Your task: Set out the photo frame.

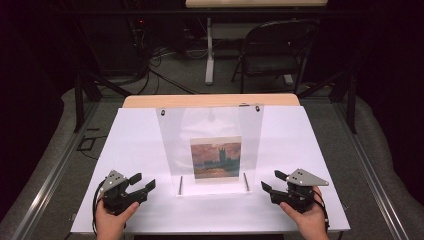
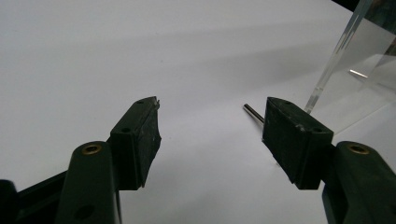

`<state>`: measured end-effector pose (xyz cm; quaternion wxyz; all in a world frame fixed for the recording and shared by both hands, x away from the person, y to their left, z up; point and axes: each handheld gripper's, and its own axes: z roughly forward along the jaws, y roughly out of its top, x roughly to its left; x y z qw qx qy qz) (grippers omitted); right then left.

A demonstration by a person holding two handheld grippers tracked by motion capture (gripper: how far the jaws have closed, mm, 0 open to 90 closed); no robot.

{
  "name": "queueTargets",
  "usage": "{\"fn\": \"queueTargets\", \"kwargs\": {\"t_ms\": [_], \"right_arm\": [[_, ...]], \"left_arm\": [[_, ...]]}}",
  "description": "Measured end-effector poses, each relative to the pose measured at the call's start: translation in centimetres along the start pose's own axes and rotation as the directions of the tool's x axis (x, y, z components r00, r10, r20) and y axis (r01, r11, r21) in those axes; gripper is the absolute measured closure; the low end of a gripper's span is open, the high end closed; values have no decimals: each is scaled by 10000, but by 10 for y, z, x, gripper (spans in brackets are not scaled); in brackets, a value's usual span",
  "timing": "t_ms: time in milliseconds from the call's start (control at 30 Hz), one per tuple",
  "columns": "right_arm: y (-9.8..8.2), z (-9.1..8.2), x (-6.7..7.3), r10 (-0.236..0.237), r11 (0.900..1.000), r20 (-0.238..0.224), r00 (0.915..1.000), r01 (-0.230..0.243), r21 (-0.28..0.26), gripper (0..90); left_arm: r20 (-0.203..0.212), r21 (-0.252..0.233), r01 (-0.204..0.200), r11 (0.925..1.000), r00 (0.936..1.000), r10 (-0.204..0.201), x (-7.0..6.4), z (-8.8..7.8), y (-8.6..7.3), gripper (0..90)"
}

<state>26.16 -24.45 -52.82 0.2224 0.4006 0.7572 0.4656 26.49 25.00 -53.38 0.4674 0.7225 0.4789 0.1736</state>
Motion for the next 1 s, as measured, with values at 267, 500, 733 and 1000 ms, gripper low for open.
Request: {"fn": "queueTargets", "kwargs": {"t_ms": [267, 500, 733, 1000], "right_arm": [[-7, 8, -6, 475, 9969, -350, 9983, -452, 639, 358], [-11, 12, -10, 919, 9910, -458, 9947, -868, 1023, 359], [-13, 12, -12, 1132, 9883, -452, 9925, -1078, 1079, 360], [-13, 10, -14, 1142, 9885, -396, 9927, -1096, 1040, 361]], "left_arm": [[43, 402, -25, 9992, 10000, 23, -1, 7, -4, 360], [70, 598, -41, 9982, 10000, 37, -1, 10, -5, 360], [182, 839, 29, 9965, 9998, -45, 1, 13, -6, 360], [258, 926, 82, 9957, 9996, -106, 2, 15, -6, 360]]}}
